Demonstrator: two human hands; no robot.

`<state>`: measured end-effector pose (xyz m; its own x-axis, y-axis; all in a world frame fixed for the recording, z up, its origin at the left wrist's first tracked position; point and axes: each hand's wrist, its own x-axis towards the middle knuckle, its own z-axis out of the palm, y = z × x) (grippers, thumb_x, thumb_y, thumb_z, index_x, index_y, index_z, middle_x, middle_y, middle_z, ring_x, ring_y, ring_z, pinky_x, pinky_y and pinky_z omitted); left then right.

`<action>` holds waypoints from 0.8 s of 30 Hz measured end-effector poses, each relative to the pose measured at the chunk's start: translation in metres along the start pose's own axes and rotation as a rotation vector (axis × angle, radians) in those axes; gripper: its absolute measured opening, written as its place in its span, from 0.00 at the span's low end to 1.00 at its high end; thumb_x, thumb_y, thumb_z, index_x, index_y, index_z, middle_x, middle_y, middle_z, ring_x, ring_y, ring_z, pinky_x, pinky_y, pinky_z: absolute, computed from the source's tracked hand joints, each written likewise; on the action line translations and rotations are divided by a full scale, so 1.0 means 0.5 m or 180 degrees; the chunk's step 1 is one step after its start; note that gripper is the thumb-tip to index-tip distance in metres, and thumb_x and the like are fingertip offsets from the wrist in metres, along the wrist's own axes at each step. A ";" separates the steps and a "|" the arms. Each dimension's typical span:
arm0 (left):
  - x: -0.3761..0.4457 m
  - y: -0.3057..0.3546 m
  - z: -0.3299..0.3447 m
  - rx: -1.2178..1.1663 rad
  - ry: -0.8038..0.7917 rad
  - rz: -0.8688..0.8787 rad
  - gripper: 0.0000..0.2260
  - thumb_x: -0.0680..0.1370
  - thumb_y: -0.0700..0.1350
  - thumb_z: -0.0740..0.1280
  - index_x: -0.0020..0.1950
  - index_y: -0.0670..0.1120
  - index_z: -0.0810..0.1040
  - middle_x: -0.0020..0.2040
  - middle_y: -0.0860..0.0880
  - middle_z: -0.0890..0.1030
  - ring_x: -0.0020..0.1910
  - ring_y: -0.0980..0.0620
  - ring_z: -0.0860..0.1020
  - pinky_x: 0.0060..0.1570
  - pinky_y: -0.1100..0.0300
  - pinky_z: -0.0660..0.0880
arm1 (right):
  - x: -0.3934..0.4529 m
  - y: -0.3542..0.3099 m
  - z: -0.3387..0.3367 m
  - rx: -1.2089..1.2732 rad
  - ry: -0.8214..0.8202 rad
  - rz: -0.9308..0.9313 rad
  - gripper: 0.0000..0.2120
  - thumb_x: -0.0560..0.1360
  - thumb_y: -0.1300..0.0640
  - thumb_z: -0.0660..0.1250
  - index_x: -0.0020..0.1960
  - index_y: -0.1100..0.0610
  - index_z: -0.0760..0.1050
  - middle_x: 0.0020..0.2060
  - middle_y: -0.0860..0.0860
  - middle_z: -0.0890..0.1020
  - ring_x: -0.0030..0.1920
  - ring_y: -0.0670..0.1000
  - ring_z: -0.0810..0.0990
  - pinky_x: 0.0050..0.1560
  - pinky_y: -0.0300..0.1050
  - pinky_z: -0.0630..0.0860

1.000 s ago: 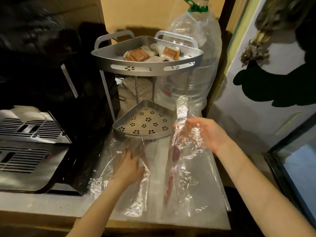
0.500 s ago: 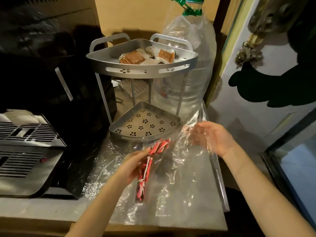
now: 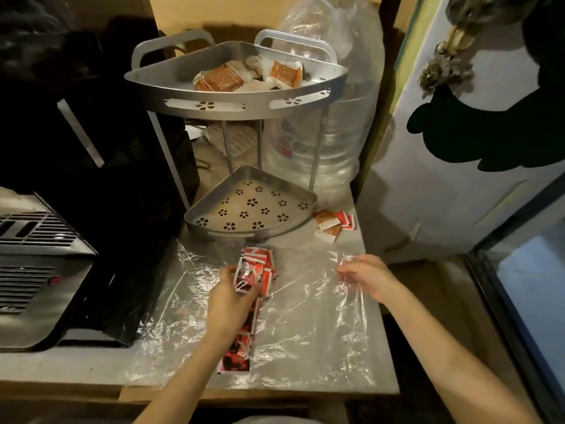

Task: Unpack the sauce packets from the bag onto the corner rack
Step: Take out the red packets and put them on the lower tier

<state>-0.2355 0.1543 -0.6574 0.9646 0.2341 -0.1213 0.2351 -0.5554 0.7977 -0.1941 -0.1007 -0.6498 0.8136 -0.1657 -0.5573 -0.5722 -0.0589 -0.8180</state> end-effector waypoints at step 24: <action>0.077 0.067 0.169 0.2504 -0.1036 0.1946 0.36 0.67 0.61 0.21 0.71 0.47 0.35 0.73 0.50 0.36 0.73 0.53 0.35 0.70 0.51 0.30 | 0.072 -0.014 0.087 -0.3708 0.0499 -0.2389 0.21 0.78 0.58 0.58 0.71 0.56 0.63 0.68 0.52 0.71 0.69 0.52 0.66 0.69 0.50 0.60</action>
<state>-0.1806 0.0772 -0.6855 0.9033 -0.4227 -0.0731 -0.4046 -0.8963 0.1816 -0.1566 -0.0634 -0.6703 0.9850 0.1673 0.0411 0.1721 -0.9446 -0.2796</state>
